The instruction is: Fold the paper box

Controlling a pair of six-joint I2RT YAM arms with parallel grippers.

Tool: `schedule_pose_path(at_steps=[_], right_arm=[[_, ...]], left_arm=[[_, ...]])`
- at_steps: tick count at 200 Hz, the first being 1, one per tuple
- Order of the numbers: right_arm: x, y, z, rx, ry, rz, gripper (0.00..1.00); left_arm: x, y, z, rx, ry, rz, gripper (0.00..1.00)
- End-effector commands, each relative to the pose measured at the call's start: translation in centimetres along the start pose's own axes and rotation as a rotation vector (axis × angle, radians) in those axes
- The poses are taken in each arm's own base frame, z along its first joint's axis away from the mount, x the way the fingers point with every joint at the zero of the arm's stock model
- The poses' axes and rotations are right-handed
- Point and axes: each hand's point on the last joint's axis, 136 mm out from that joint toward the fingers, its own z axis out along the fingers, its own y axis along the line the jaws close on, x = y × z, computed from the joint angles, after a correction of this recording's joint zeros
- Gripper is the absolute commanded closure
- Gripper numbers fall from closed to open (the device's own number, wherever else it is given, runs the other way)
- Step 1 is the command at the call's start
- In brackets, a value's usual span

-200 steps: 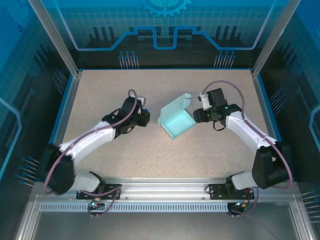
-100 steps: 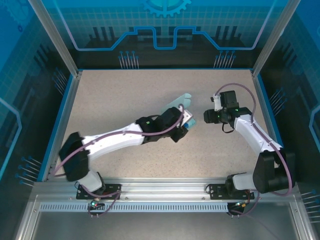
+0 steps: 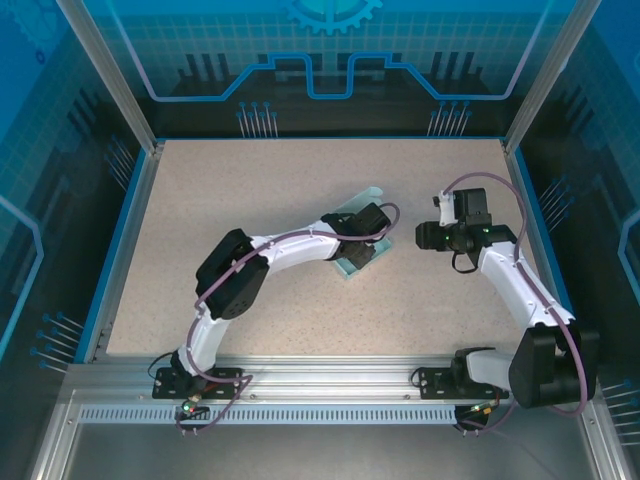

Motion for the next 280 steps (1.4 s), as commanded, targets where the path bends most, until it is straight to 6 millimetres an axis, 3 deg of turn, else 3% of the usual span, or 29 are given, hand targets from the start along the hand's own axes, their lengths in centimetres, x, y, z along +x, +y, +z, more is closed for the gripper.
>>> schedule_pose_path(at_steps=[1, 57, 76, 120, 144, 167, 182, 203, 222, 248, 280], right_arm=[[0.6, 0.1, 0.2, -0.022, 0.017, 0.027, 0.44], [0.7, 0.5, 0.3, -0.028, 0.024, 0.022, 0.45], [0.7, 0.7, 0.4, -0.029, 0.021, 0.024, 0.44], [0.7, 2.6, 2.2, -0.066, 0.052, -0.002, 0.45], [0.5, 4.6, 3.5, -0.116, 0.071, -0.010, 0.45], [1.0, 5.7, 4.2, -0.144, 0.086, -0.006, 0.44], [1.7, 5.9, 4.4, -0.146, 0.098, -0.010, 0.44], [1.6, 5.3, 4.6, -0.125, 0.094, -0.005, 0.43], [-0.3, 6.6, 4.6, -0.203, 0.043, -0.019, 0.42], [-3.4, 8.3, 4.8, -0.270, -0.035, -0.126, 0.39], [-5.9, 9.1, 6.5, -0.271, -0.058, -0.311, 0.35]], left_arm=[[-0.1, 1.4, 0.0, -0.037, 0.022, 0.011, 0.63], [-0.1, 0.9, 0.1, 0.014, 0.023, 0.000, 0.49], [-0.6, 0.7, -1.2, 0.041, 0.004, -0.020, 0.47], [-3.8, -1.6, -9.0, 0.267, -0.190, -0.113, 0.43], [-4.2, -2.3, -13.7, 0.373, -0.292, -0.150, 0.40], [-3.9, -1.1, -18.1, 0.393, -0.402, -0.186, 0.38], [-3.4, 1.5, -19.8, 0.351, -0.443, -0.250, 0.37], [-1.7, 6.8, -20.0, 0.254, -0.449, -0.411, 0.37], [0.5, 9.2, -19.4, 0.222, -0.440, -0.514, 0.33], [3.6, 9.1, -18.1, 0.213, -0.387, -0.537, 0.28], [5.3, 7.5, -15.7, 0.264, -0.299, -0.530, 0.24]])
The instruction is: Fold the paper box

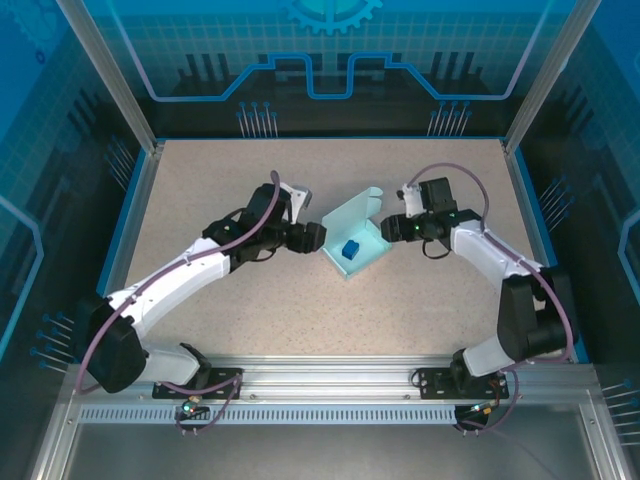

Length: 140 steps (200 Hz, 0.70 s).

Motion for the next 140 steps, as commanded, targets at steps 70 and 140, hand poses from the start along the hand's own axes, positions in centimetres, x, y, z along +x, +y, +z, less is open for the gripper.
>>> schedule_pose_path(at_steps=[70, 140], right_arm=[[-4.9, 1.6, 3.7, -0.106, -0.031, -0.480, 0.28], [-5.4, 3.1, 5.0, -0.200, -0.007, -0.561, 0.39]], left_arm=[[3.3, -0.1, 1.2, 0.039, 0.084, -0.015, 0.22], [4.7, 1.3, 1.6, -0.020, 0.123, -0.003, 0.21]])
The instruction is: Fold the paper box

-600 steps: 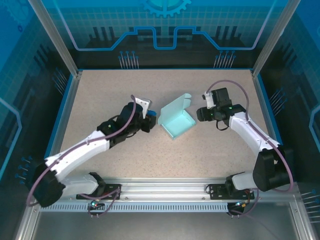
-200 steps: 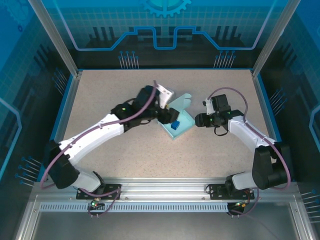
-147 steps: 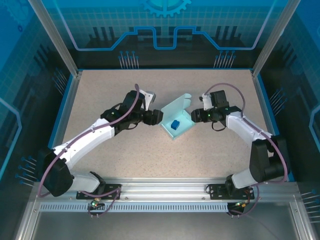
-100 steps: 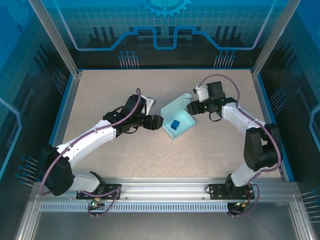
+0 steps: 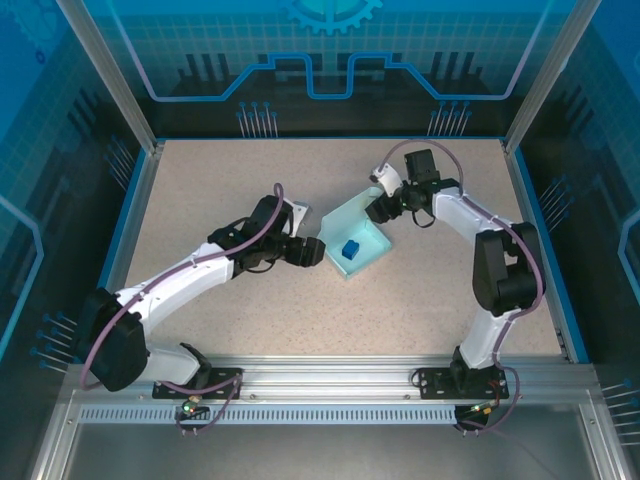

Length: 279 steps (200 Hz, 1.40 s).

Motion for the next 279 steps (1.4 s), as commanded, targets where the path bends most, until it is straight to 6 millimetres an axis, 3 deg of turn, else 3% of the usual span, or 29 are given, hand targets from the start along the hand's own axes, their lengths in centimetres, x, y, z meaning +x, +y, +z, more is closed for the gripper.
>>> schedule_pose_path(at_steps=[1, 38, 97, 139, 162, 188, 234, 279], right_arm=[[-0.4, 1.8, 0.4, -0.073, 0.008, -0.056, 0.40], [-0.1, 2.0, -0.1, -0.053, 0.004, -0.058, 0.66], [0.6, 1.8, -0.8, 0.006, 0.016, -0.033, 0.80], [1.0, 1.8, -0.9, 0.023, 0.025, -0.020, 0.86], [1.1, 1.8, -0.8, 0.025, 0.030, -0.017, 0.88], [1.1, 1.6, -1.0, 0.036, 0.033, -0.018, 0.88], [0.8, 1.5, -1.4, 0.045, 0.026, -0.025, 0.82], [0.7, 1.5, -1.2, 0.045, 0.029, -0.020, 0.72]], left_arm=[[1.1, 0.7, 0.4, -0.034, 0.031, 0.011, 0.21], [0.7, 1.8, 1.2, -0.090, 0.023, 0.029, 0.22], [-1.8, 1.8, 4.1, -0.115, 0.025, 0.099, 0.24], [-2.4, 1.8, 5.7, -0.119, 0.040, 0.114, 0.37], [-2.9, 2.4, 6.0, -0.160, 0.035, 0.141, 0.43], [-3.3, 3.9, 5.4, -0.224, 0.040, 0.145, 0.42], [-5.4, 6.3, 3.2, -0.226, -0.019, 0.173, 0.30], [-8.9, 8.7, 4.0, -0.146, -0.062, 0.303, 0.24]])
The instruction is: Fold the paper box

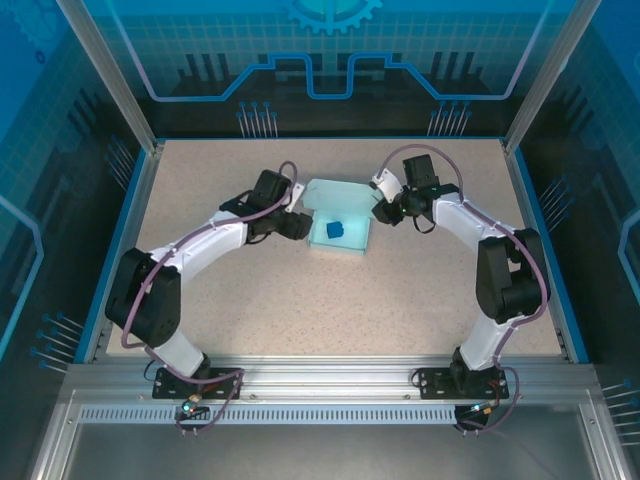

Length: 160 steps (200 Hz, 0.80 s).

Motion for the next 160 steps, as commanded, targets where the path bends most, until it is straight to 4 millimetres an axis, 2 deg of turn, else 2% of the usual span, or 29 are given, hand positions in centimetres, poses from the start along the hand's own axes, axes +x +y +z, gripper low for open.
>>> schedule_pose_path(at_steps=[1, 31, 95, 125, 160], right_arm=[[-0.6, 0.7, -0.5, -0.001, -0.010, -0.010, 0.72], [-0.6, 0.7, -0.4, -0.003, -0.007, -0.014, 0.71], [-0.7, 0.7, -0.3, -0.007, 0.000, -0.015, 0.71], [-0.6, 0.9, -0.2, -0.012, 0.002, -0.017, 0.75], [-0.9, 1.1, 0.0, -0.015, 0.002, -0.020, 0.80]], left_arm=[[-3.5, 0.5, 0.1, 0.081, -0.087, 0.111, 0.24], [-5.2, 0.3, 1.3, 0.186, -0.132, 0.181, 0.23], [-6.4, -0.6, 4.4, 0.294, -0.119, 0.264, 0.26], [-6.9, -0.6, 5.3, 0.305, -0.103, 0.258, 0.36], [-6.9, -0.8, 5.6, 0.324, -0.088, 0.249, 0.54]])
